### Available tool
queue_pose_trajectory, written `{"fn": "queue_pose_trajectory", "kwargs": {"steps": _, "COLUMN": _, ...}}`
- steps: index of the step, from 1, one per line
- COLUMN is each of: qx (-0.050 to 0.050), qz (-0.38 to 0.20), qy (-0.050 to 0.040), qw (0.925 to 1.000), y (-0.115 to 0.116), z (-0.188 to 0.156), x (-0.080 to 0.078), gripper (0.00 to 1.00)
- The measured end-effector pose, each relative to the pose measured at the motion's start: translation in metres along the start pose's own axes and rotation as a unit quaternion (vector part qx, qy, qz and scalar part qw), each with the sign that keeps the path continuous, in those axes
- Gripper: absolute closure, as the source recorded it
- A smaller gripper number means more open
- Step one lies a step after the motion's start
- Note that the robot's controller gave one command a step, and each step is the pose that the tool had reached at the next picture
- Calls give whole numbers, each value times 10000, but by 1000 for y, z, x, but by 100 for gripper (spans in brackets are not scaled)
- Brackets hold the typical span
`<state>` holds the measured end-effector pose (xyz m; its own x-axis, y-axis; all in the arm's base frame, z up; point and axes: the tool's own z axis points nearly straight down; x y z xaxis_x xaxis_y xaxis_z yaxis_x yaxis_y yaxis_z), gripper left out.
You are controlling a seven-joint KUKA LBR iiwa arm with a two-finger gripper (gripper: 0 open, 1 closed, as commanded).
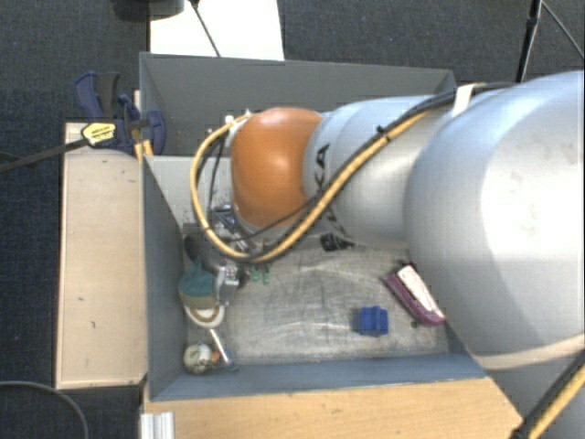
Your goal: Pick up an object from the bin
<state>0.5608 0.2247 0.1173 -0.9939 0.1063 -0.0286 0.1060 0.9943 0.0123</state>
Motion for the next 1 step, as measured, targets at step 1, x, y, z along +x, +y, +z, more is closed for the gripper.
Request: {"fn": "queue_pose_trajectory", "kwargs": {"steps": 1, "qx": 68, "qz": 609, "qy": 133, "qw": 9980, "y": 24, "z": -6, "x": -19, "gripper": 0}}
